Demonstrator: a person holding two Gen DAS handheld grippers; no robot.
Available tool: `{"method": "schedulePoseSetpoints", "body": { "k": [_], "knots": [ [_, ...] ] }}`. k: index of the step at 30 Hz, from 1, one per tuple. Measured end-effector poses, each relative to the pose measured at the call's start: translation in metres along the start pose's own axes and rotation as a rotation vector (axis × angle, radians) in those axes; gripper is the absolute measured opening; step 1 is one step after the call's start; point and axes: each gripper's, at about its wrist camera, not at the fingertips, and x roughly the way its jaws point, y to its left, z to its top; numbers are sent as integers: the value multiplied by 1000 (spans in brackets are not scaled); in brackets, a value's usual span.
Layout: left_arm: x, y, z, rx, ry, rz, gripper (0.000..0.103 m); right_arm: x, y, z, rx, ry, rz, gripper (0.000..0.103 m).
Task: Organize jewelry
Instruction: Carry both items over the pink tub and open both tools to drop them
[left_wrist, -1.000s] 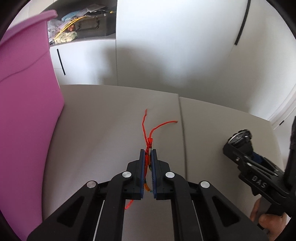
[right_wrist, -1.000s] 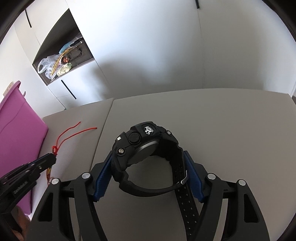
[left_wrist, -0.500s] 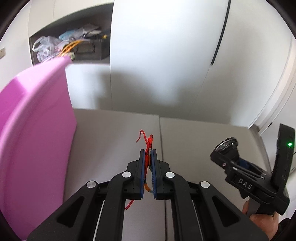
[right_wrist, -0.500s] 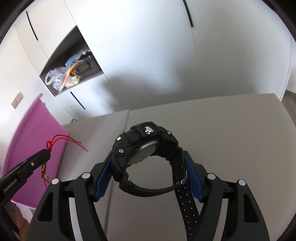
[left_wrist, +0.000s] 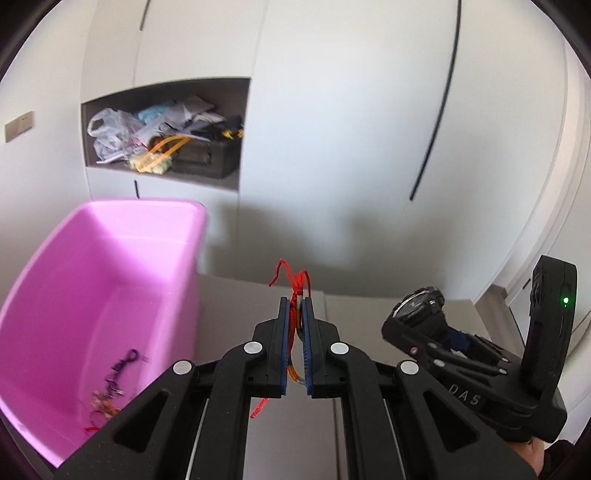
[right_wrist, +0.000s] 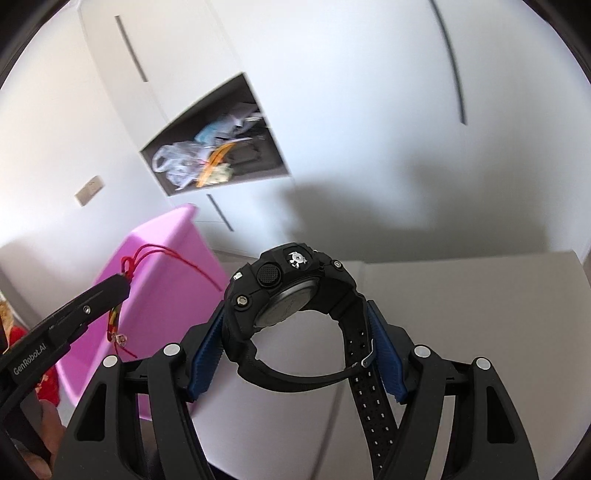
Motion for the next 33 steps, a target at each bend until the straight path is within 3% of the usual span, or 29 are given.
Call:
{"method": "schedulePoseSetpoints", "body": {
  "k": [16, 23, 33],
  "knots": [
    [-50, 123, 28, -65, -57, 191, 7, 51, 145, 31, -108, 75, 238, 69],
    [-48, 178, 20, -104, 5, 291, 7, 81, 191, 28, -173, 141, 272, 69],
    [-16, 227, -9, -225, 156, 341, 7, 123, 230, 14, -276, 273, 247, 69]
  ]
}}
